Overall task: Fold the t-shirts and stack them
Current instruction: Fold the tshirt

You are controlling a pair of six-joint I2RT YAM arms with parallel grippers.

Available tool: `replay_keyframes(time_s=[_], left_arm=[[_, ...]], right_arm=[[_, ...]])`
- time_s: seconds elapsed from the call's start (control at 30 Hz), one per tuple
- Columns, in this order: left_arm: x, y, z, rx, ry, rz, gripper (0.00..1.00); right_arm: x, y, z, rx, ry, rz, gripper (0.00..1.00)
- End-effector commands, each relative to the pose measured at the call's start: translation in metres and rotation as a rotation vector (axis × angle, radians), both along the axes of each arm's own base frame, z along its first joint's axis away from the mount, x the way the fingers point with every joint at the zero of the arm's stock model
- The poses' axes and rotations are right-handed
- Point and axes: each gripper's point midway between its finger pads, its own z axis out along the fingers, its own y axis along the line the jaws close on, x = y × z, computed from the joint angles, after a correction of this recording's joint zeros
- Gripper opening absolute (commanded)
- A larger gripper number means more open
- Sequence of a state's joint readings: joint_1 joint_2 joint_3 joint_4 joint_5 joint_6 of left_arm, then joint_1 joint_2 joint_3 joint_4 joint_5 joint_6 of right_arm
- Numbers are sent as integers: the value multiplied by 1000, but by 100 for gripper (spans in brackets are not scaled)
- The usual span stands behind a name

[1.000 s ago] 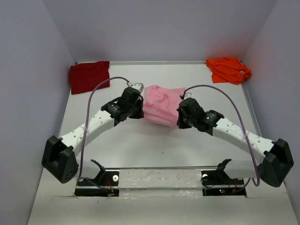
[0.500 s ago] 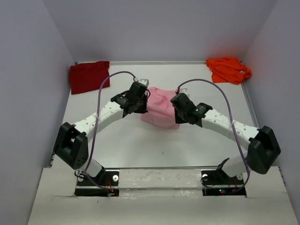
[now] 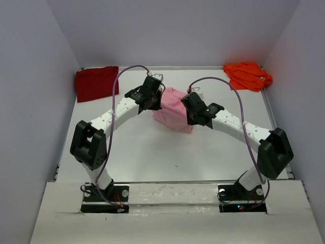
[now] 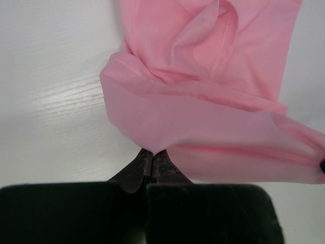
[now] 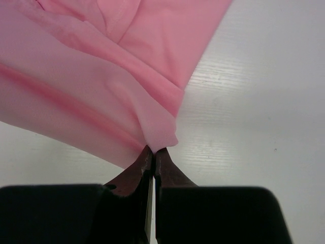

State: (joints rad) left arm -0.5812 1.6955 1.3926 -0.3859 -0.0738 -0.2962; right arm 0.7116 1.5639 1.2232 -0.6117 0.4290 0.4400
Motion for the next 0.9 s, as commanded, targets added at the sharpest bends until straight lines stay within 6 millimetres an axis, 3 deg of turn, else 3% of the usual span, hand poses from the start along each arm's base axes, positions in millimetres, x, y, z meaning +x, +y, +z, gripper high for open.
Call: replay_keyframes(time_s=[0.0,0.2,0.37,0.67,0.83,0.87], left_arm=[[24,9,19,8,-66,15,0],[40,11,29,9,-88,17,0],[54,7,49,1,-122,12,0],[80,2,61,-5,-148,17,0],[100,-3,66,-6,-154,18,0],[103,-4,65,-3,-155,18,0]], right_arm=[[26,-15,22,-27,-82,-55,0],[43,-35,33,-73,-143,-130,0],[55,-45,47,-90,-190,-169,0],[94,-69,66,-101,-244,-257,0],[113,-71,60,-116,-239,-277,0],[118,-73,50,-126,-223,-285,0]])
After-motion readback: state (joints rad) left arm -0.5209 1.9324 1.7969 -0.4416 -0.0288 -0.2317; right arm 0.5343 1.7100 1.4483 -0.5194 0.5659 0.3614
